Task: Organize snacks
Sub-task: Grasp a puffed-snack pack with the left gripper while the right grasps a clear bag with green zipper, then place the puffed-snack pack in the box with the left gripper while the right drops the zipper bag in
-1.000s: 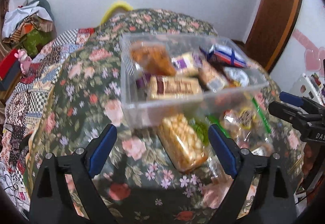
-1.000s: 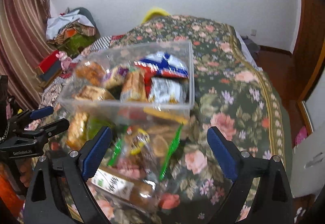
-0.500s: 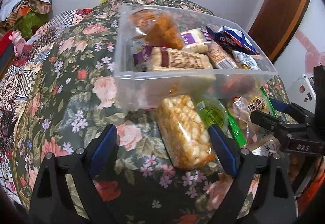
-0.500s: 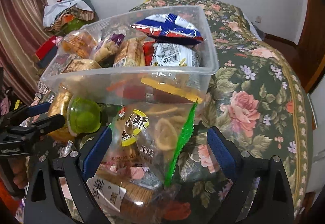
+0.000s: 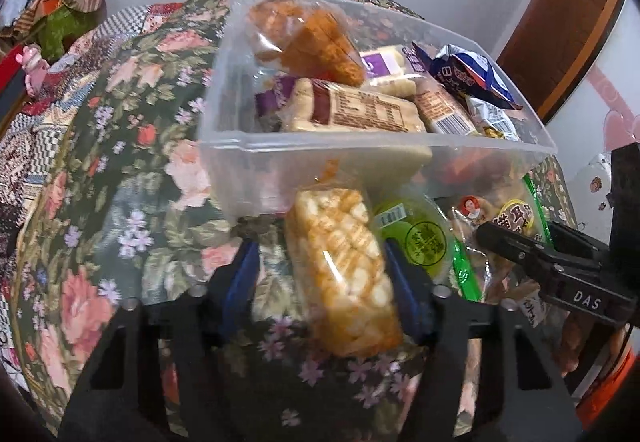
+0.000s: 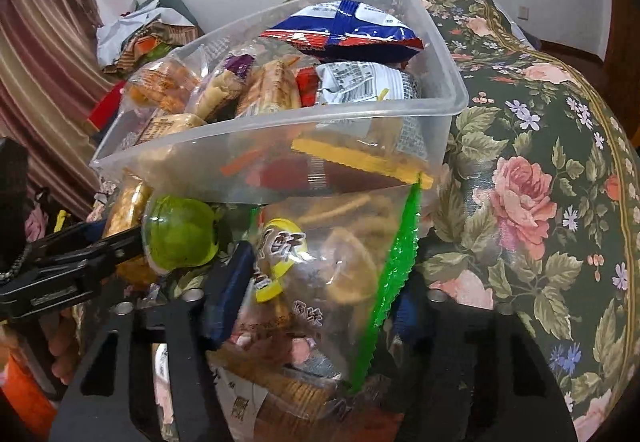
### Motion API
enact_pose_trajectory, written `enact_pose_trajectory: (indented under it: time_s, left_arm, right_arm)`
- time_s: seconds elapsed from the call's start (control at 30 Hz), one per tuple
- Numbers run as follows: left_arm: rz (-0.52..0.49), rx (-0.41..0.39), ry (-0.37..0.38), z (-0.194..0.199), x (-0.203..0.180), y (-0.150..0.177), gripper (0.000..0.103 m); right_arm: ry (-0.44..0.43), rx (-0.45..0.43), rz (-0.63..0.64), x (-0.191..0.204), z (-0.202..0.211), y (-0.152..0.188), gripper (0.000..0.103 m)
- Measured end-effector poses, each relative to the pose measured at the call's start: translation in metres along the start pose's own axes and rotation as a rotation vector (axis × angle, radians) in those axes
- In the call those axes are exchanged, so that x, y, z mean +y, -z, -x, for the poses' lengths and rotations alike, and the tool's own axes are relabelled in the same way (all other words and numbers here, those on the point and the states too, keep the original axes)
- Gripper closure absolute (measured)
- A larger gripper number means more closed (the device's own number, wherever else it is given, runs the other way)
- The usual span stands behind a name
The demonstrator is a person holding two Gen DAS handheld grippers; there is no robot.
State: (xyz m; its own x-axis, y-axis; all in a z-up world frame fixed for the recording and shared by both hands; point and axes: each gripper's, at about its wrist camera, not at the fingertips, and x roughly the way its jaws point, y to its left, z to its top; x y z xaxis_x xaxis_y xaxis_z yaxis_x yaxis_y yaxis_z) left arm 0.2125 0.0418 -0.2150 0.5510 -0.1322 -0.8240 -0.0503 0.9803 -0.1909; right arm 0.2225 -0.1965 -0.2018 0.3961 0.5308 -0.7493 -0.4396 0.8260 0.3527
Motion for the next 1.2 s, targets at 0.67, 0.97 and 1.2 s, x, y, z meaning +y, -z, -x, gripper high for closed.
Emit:
enact_pose_trajectory:
  time_s: [0.67, 0.97, 1.2]
  left_arm:
    - [-0.071, -0.117, -0.001, 0.061, -0.009, 0.000, 0.068]
    - [-0.034, -0.115, 0.055, 0.073, -0.007, -0.009, 0.069]
    - [-0.044, -0.146, 0.059, 0.089, -0.008, -0.009, 0.070]
  right_arm:
    - [-0.007, -0.145, 0.000, 0.001, 0.055, 0.000, 0.059]
    - [-0.044, -0.211, 0.028, 0.013, 0.073, -0.012, 0.059]
    - [-0.065, -0.238, 0.032, 0.017, 0.074, -0.021, 0.059]
